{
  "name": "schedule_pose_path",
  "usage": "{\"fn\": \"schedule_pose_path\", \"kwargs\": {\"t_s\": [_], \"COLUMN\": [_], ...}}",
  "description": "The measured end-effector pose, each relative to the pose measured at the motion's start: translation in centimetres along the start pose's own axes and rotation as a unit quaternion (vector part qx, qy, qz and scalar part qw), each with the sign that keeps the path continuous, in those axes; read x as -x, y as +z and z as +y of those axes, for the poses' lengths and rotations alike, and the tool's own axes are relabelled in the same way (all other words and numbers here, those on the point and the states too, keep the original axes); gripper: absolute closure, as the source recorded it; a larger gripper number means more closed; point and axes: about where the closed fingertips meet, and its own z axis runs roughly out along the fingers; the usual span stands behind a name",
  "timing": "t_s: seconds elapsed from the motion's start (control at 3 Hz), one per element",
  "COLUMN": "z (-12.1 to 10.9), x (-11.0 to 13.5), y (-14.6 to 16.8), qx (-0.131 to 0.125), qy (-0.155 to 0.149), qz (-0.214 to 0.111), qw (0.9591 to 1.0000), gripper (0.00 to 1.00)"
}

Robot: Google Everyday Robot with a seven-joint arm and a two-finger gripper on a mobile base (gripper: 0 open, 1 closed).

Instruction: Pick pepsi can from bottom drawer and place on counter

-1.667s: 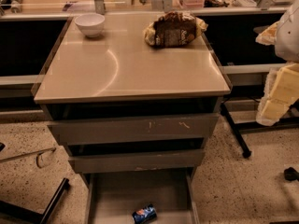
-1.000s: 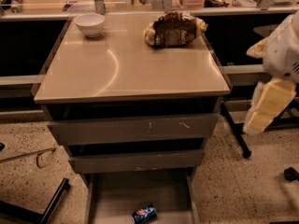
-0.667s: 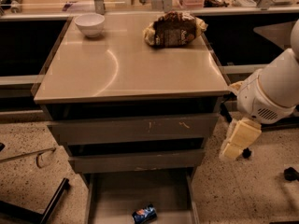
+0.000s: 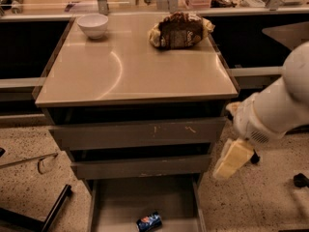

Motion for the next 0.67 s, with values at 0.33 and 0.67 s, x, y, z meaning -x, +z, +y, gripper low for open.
{"fn": "schedule_pose_path", "kwargs": {"t_s": [0.33, 0.67], "z": [3.7, 5.3], "x": [-1.5, -2.5], "y": [9.0, 17.4], "qx": [0.044, 0.069], "qy": [0.018, 0.035], "qz": [-0.023, -0.059], "qw": [0.9986, 0.9953], "gripper": [0.0, 0.0]}}
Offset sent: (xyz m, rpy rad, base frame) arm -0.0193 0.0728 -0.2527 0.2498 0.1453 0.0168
